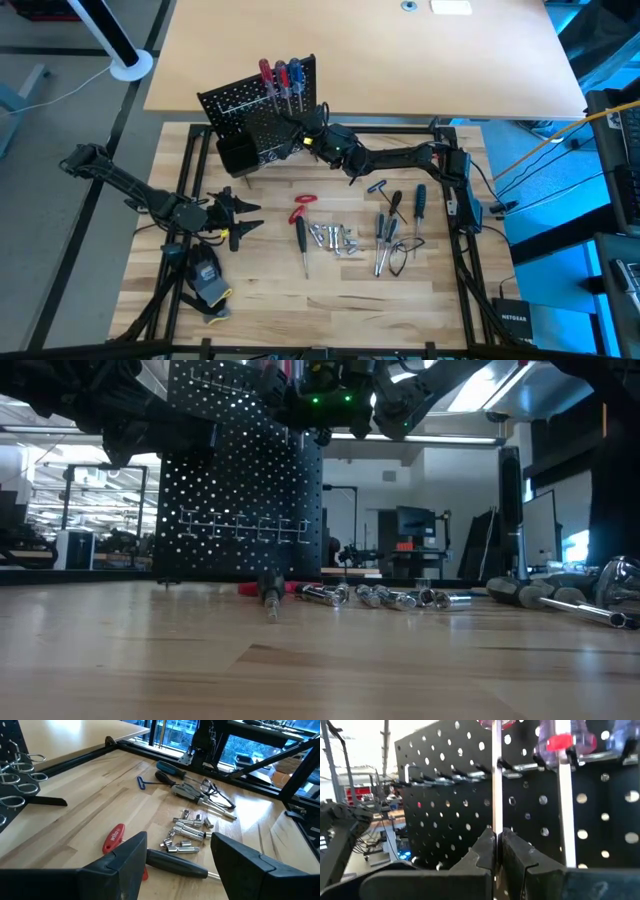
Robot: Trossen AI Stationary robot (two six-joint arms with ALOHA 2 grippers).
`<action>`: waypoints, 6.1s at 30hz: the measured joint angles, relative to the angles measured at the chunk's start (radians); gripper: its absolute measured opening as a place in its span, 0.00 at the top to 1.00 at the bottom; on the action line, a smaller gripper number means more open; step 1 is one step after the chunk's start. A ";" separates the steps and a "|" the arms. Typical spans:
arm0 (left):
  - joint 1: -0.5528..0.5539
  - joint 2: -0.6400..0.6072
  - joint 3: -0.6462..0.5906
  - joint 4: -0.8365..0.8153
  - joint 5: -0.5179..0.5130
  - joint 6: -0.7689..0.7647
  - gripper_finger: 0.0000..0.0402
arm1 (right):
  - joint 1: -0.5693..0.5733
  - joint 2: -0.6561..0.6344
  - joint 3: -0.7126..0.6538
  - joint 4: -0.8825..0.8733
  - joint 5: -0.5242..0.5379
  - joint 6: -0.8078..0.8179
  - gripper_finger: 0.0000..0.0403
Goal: Hang tools onto peg board
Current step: Hang the red screwdriver onto the peg board, then hang the gray screwdriver onto the peg board
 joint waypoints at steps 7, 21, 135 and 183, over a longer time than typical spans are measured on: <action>0.000 0.000 0.000 0.005 0.000 0.009 0.48 | -0.006 0.000 0.000 -0.062 0.001 0.000 0.95; 0.000 0.000 0.000 0.004 0.000 0.009 0.48 | -0.004 -0.004 0.002 -0.156 0.030 0.028 0.94; -0.068 0.033 -0.005 -0.055 -0.008 -0.117 0.48 | 0.582 -0.018 0.000 -1.405 -0.076 0.558 0.52; -0.186 0.247 -0.005 -0.044 -0.012 -0.335 0.48 | 0.814 -0.545 -0.665 -1.452 -0.033 1.509 0.52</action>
